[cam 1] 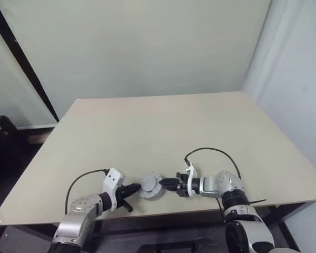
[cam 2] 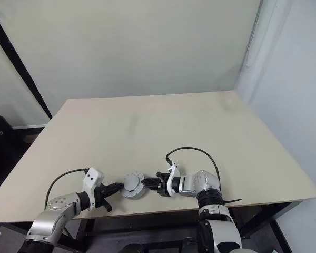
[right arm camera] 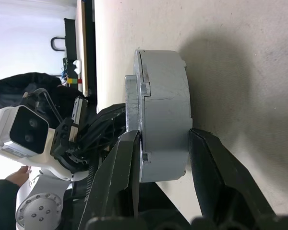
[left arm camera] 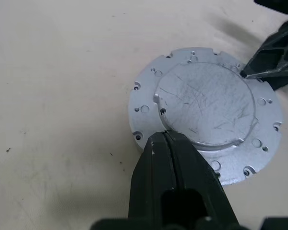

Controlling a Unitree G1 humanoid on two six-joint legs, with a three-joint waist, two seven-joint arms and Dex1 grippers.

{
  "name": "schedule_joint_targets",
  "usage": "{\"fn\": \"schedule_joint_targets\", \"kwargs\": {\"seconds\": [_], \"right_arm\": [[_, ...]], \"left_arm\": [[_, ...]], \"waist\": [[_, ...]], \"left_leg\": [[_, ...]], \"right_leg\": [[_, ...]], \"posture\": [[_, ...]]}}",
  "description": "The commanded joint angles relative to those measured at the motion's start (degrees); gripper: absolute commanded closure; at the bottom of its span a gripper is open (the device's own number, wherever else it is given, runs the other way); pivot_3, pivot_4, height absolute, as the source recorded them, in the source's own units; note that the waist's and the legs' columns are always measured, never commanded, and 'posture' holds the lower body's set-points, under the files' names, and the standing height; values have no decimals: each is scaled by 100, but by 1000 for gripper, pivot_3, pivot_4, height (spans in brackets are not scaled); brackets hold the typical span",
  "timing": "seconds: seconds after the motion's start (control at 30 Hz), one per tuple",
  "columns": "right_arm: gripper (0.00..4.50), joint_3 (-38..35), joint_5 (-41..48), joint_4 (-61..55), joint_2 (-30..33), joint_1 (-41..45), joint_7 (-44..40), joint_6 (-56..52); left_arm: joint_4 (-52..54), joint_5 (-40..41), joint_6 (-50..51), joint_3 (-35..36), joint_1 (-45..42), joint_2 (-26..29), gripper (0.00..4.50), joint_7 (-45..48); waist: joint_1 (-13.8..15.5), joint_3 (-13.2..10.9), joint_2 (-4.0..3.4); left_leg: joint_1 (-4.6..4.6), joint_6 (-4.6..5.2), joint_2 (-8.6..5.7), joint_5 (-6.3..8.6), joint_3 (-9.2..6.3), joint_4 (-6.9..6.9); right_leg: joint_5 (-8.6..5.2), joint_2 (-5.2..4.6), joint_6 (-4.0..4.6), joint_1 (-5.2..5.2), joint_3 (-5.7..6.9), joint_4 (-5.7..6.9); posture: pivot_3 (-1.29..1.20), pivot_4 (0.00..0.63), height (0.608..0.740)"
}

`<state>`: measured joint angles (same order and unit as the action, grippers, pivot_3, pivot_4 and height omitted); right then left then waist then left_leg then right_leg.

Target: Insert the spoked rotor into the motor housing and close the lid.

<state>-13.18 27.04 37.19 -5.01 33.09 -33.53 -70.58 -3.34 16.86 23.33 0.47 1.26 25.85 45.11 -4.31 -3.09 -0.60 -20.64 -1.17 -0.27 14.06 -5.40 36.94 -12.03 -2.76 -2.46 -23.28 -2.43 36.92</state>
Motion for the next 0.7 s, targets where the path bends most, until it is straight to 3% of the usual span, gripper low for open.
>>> {"fn": "schedule_joint_targets", "kwargs": {"seconds": [0.03,0.4,0.7], "right_arm": [[3276,123,116,-77,-129,9,59,-50],[3288,-149,713,-498,-185,-230,-248,-160],[3302,-378,1295,-891,-313,-314,-352,-369]], "left_arm": [[113,364,331,118,-193,-131,3899,26],[616,2492,1940,2070,-290,-302,36,-471],[641,3440,2644,2641,-67,-621,0,-1070]], "waist": [[-4,0,0],[-133,-2,17],[-138,-20,46]], "left_leg": [[0,0,1,0,0,0],[-13,1,7,1,-3,-14],[-17,0,6,2,-5,-16]], "right_leg": [[0,1,0,-1,0,0],[1,5,-1,-15,2,-3],[0,5,-1,-16,3,-13]], "posture": [[0,0,740],[0,0,740],[0,0,740]]}}
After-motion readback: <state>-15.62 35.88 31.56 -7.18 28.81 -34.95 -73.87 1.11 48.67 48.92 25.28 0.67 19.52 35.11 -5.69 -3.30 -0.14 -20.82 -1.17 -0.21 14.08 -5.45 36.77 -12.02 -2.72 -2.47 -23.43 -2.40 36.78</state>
